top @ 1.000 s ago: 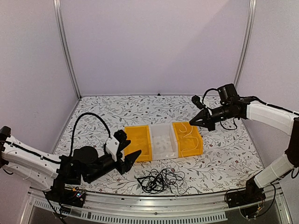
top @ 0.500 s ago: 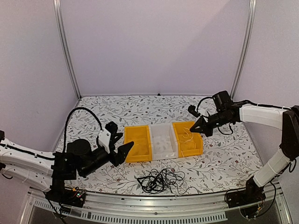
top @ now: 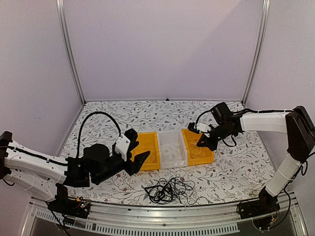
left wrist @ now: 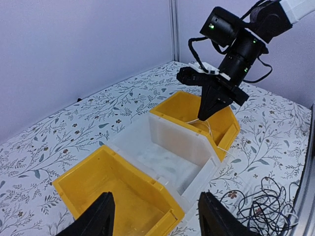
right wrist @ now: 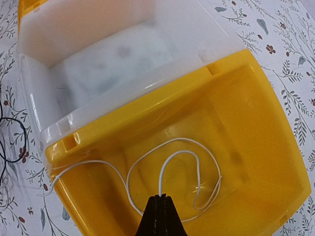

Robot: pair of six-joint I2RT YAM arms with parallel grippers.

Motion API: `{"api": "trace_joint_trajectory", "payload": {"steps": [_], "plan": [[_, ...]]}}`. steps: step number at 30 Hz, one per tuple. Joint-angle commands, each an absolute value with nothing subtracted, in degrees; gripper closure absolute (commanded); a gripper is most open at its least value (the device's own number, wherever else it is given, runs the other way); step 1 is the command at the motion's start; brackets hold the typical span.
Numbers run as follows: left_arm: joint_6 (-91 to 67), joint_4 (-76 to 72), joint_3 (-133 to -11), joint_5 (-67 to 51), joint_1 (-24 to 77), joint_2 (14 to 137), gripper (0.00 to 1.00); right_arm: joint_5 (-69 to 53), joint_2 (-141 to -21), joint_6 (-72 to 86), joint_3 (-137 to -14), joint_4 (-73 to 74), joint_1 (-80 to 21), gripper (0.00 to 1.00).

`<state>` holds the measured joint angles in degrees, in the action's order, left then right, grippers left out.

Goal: Untangle the cables

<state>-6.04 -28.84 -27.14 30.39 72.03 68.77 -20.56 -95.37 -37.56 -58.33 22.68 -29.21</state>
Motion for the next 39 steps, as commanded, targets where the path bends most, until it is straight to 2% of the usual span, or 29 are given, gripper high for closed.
{"api": "trace_joint_trajectory", "payload": {"steps": [1,3,8,11,15,19,24,28,32,39], "plan": [[-5.78,-29.92,-28.82,29.58,71.13,69.72,0.41,-17.08,-93.11,-37.97,-59.37,21.19,-29.18,0.92],[-5.90,-29.96,-29.06,29.47,71.19,70.07,0.42,-17.08,-92.31,-37.48,-59.55,21.62,-29.11,0.83],[-5.96,-29.36,-29.75,29.27,71.11,70.56,0.41,-18.08,-88.02,-36.60,-59.53,22.05,-29.09,0.70],[-5.88,-29.36,-30.07,29.36,71.12,70.95,0.41,-18.65,-85.40,-36.26,-59.06,21.53,-29.09,0.66],[-6.01,-29.35,-30.36,29.02,71.14,71.66,0.41,-23.10,-82.35,-36.40,-58.36,22.17,-29.09,0.64],[-6.12,-28.56,-30.41,27.26,71.20,72.10,0.42,-29.35,-81.82,-39.88,-58.19,26.39,-29.11,0.67],[-3.83,-26.01,-31.46,13.18,71.24,73.36,0.42,-39.06,-80.41,-46.26,-57.62,33.14,-30.01,0.68],[-2.70,-21.63,-34.26,3.48,71.30,75.81,0.42,-38.29,-77.61,-49.04,-54.96,36.30,-33.92,0.65],[-3.37,-21.78,-35.67,-2.20,71.42,79.01,0.40,-32.34,-76.20,-50.84,-51.68,38.76,-40.14,0.65],[-3.59,-27.91,-39.56,-4.56,72.69,87.23,0.37,-30.22,-74.27,-51.32,-47.94,42.72,-43.90,0.65]]}}
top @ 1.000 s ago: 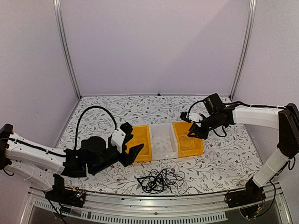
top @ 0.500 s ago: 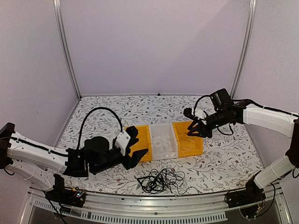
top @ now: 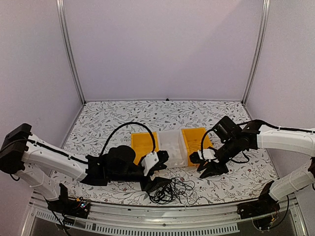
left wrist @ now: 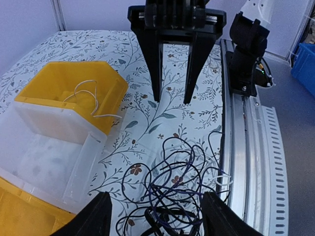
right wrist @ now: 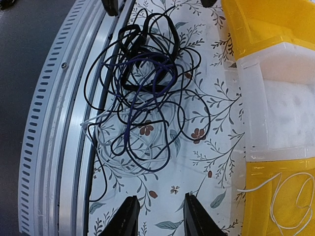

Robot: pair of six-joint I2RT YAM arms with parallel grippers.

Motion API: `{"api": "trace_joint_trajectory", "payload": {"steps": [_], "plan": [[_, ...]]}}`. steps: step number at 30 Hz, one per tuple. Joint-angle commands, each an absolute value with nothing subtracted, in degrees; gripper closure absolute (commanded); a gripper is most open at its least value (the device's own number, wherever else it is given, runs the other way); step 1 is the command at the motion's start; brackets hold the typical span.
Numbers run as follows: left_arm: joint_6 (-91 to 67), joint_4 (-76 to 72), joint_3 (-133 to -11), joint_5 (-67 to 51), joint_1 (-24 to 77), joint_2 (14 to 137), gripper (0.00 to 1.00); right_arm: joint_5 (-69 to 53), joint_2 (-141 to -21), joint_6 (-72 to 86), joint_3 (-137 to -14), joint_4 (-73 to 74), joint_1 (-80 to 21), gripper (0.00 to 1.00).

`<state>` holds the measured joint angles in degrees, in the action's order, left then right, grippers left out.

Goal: Untangle the cables

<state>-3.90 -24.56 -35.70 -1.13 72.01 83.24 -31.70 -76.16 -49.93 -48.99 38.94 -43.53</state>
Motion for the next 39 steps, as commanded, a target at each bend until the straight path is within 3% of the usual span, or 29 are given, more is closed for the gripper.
{"api": "trace_joint_trajectory", "payload": {"steps": [1,5,7,11,15,36,39], "plan": [[-3.33,-27.70,-40.82,-4.32,72.99,88.94,0.36,-30.23,-74.31,-51.28,-47.78,43.24,-43.94,0.65],[-1.88,-26.00,-45.64,-1.52,74.66,94.94,0.35,-30.37,-75.09,-50.96,-46.69,43.97,-44.02,0.64],[-1.63,-24.72,-46.97,-0.21,74.84,97.01,0.38,-31.12,-75.47,-50.59,-45.82,43.77,-44.10,0.54],[-1.25,-23.38,-44.75,6.80,74.97,96.39,0.56,-32.02,-76.43,-49.18,-45.19,42.65,-44.64,0.51],[-2.64,-22.70,-40.08,7.07,74.86,92.92,0.63,-33.17,-78.10,-47.95,-45.66,41.47,-45.38,0.51],[-6.13,-26.78,-33.31,9.68,76.19,89.41,0.65,-39.00,-95.81,-41.52,-52.67,40.95,-47.90,0.53],[-5.71,-27.25,-33.20,11.30,76.80,88.76,0.64,-39.23,-96.95,-40.65,-53.53,41.15,-47.90,0.63]]}}
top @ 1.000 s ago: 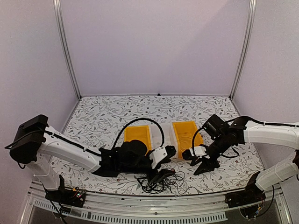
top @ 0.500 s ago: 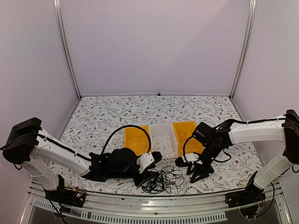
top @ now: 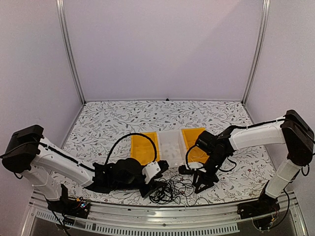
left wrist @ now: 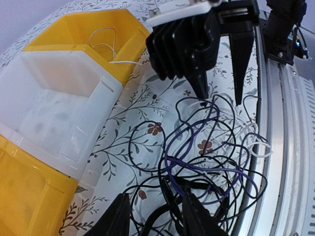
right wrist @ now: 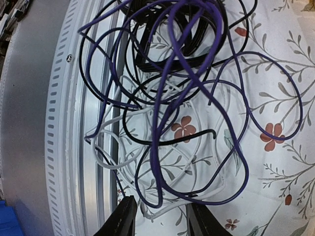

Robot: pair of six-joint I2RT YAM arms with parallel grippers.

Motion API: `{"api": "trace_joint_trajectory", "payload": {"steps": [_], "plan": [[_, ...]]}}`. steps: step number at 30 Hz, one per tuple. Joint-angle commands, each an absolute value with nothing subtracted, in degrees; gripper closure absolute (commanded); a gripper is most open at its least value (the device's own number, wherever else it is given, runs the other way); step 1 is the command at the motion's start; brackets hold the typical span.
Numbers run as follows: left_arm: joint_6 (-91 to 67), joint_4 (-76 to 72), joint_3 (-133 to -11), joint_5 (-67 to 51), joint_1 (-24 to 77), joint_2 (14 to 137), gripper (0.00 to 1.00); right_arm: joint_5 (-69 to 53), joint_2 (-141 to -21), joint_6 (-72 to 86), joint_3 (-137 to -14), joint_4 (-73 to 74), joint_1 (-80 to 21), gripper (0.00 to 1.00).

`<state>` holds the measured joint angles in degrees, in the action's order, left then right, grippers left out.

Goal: Untangle the cables

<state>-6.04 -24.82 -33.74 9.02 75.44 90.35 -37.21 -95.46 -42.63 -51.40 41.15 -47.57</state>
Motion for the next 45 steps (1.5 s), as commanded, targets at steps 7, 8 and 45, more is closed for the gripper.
{"api": "trace_joint_trajectory", "payload": {"steps": [7,8,45], "plan": [[-2.21,-30.71,-33.44,13.19,79.01,85.64,0.47,-38.39,-93.36,-40.34,-54.75,44.37,-47.91,0.99],[-2.00,-32.15,-33.73,12.88,79.07,85.99,0.45,-38.79,-92.15,-40.62,-55.25,45.44,-47.90,1.00],[0.56,-46.63,-47.55,5.35,78.26,112.90,0.83,-51.46,-73.86,-48.07,-97.58,68.18,-38.76,1.00]]}}
